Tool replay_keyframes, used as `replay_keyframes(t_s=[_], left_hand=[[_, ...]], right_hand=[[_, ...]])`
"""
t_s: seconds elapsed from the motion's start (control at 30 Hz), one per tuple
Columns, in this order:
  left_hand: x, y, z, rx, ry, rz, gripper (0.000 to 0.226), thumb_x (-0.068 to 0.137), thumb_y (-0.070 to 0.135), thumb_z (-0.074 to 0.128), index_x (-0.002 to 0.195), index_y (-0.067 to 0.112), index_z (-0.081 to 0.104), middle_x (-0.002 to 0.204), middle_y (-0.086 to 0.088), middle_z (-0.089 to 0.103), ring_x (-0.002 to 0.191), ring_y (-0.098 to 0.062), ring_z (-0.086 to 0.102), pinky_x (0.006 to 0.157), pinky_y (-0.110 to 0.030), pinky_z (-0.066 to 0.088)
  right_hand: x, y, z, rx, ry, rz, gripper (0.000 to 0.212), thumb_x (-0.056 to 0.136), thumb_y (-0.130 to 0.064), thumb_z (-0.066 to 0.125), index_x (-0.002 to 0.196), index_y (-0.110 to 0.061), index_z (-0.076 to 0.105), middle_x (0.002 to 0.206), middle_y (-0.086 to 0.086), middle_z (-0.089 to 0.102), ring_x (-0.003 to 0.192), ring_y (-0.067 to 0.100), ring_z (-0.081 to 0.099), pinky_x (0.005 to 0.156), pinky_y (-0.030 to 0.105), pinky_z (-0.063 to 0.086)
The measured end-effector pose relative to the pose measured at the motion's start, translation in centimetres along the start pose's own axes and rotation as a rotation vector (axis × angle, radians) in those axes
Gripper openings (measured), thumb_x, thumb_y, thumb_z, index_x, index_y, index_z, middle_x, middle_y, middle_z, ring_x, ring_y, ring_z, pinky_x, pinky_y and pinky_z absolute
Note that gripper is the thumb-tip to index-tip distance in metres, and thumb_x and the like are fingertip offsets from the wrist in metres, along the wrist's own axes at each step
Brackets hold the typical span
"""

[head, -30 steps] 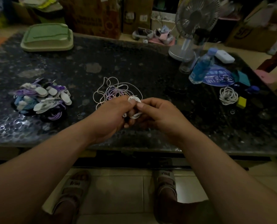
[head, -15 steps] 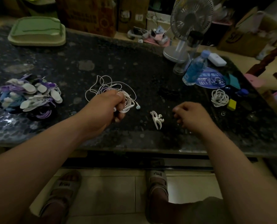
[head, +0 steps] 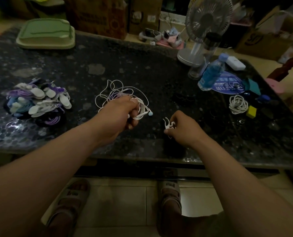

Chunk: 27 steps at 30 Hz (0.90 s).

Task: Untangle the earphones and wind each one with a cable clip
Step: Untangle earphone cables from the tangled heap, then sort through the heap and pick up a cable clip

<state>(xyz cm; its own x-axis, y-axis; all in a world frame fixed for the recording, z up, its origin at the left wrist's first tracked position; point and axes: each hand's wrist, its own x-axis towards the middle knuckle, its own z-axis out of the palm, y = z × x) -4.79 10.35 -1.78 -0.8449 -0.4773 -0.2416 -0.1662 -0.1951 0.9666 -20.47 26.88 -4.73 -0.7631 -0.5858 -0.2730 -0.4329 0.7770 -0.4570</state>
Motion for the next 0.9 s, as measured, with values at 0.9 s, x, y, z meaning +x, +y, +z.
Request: replay_keyframes(t_s=[0.9], left_hand=[[-0.1, -0.1, 0.4, 0.212, -0.026, 0.040, 0.029, 0.110, 0.030, 0.043, 0.090, 0.014, 0.056, 0.073, 0.002, 0.056, 0.065, -0.014, 0.054, 0.064, -0.034, 0.043]], right_hand=[[-4.6, -5.1, -1.8, 0.938, -0.268, -0.110, 0.007, 0.100, -0.013, 0.065, 0.099, -0.009, 0.071, 0.087, 0.012, 0.073, 0.074, 0.020, 0.064, 0.057, 0.024, 0.048]])
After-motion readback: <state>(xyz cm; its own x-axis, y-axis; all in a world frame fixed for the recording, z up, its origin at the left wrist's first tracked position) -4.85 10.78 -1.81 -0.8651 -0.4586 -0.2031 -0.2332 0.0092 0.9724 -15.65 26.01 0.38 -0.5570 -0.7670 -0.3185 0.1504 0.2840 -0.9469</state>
